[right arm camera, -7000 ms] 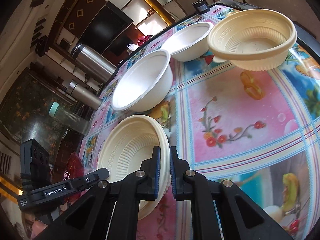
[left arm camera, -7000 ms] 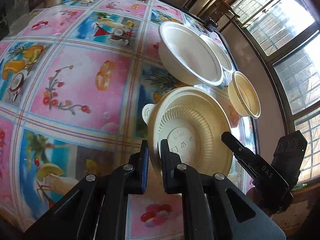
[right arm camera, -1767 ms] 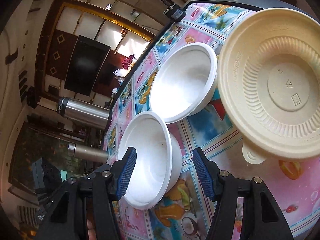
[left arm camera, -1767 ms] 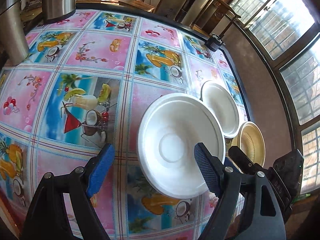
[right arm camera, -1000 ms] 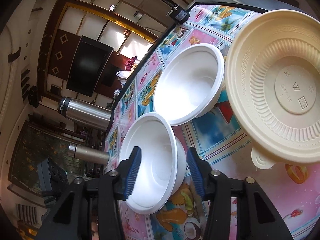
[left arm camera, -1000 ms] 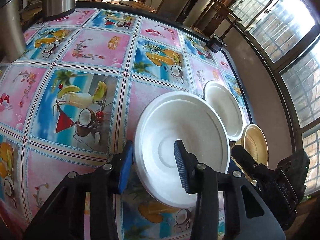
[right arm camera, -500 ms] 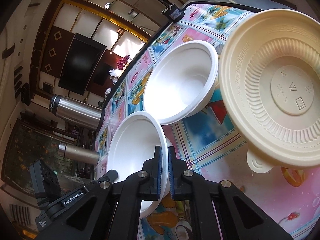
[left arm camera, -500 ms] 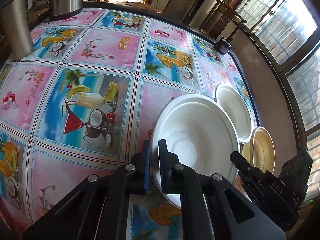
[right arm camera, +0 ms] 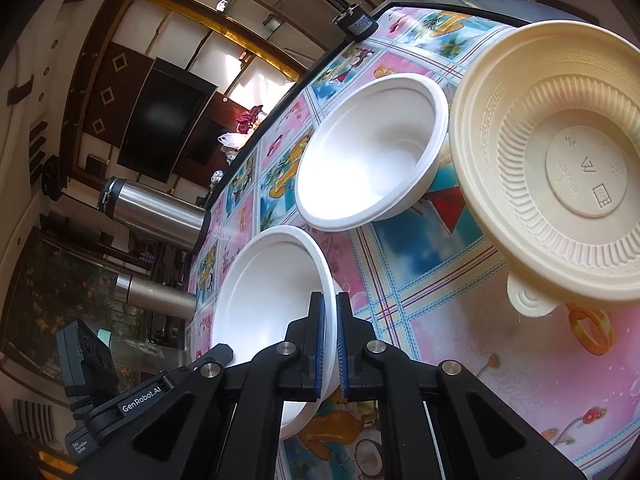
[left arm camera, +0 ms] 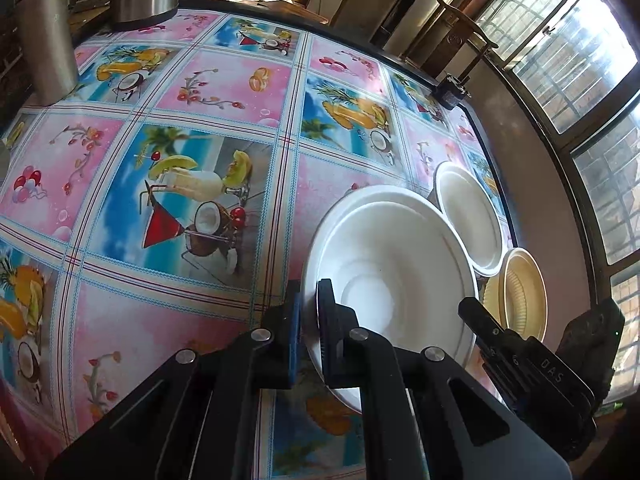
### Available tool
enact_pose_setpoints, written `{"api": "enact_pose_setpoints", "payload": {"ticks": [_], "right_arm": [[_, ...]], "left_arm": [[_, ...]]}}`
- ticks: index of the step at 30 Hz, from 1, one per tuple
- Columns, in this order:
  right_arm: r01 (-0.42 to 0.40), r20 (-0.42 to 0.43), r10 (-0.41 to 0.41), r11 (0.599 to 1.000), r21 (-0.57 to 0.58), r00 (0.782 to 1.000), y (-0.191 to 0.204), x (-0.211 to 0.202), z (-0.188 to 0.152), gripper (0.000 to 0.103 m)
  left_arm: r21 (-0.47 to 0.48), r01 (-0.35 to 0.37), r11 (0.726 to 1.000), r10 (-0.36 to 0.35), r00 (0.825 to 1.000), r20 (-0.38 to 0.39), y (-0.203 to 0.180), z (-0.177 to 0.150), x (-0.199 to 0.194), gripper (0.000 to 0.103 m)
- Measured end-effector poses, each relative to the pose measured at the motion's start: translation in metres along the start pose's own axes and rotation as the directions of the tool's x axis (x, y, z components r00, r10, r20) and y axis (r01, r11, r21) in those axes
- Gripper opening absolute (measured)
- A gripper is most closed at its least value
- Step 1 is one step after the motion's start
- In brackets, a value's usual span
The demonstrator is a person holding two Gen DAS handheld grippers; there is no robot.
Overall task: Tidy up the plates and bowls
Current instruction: 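Close both grippers on the white paper bowl rim and lift, then carry the white paper bowl with both grippers toward the red plate stack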
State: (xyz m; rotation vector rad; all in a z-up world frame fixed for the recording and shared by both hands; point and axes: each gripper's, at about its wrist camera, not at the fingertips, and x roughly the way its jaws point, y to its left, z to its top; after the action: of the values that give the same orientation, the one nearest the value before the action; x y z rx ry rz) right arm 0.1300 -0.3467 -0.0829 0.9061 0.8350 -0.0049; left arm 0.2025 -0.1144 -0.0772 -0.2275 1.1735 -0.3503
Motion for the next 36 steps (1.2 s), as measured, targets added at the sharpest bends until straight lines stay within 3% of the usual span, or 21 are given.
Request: {"api": "enact_pose_setpoints", "payload": {"ticks": [9, 17, 26, 36], "right_arm": [[-0.017, -0.041, 0.014, 0.997, -0.07, 0.999, 0.019, 0.0, -0.027, 0.006], [-0.007, -0.029, 0.002, 0.984, -0.176, 1.0, 0.033, -0.01, -0.077, 0.006], [-0.031, -0.018, 0.028, 0.969, -0.243, 0.999, 0.036, -0.025, -0.119, 0.007], [-0.037, -0.01, 0.036, 0.938, -0.344, 0.999, 0.052, -0.037, -0.164, 0.007]], "left_arm": [[-0.051, 0.005, 0.999, -0.004, 1.0, 0.003, 0.031, -0.031, -0.025, 0.007], [-0.078, 0.003, 0.997, -0.001, 1.0, 0.023, 0.06, -0.064, -0.047, 0.006], [-0.051, 0.015, 0.999, -0.013, 0.999, 0.053, 0.078, -0.105, -0.077, 0.007], [0.002, -0.043, 0.999, 0.042, 0.991, 0.129, 0.098, -0.139, -0.101, 0.008]]}}
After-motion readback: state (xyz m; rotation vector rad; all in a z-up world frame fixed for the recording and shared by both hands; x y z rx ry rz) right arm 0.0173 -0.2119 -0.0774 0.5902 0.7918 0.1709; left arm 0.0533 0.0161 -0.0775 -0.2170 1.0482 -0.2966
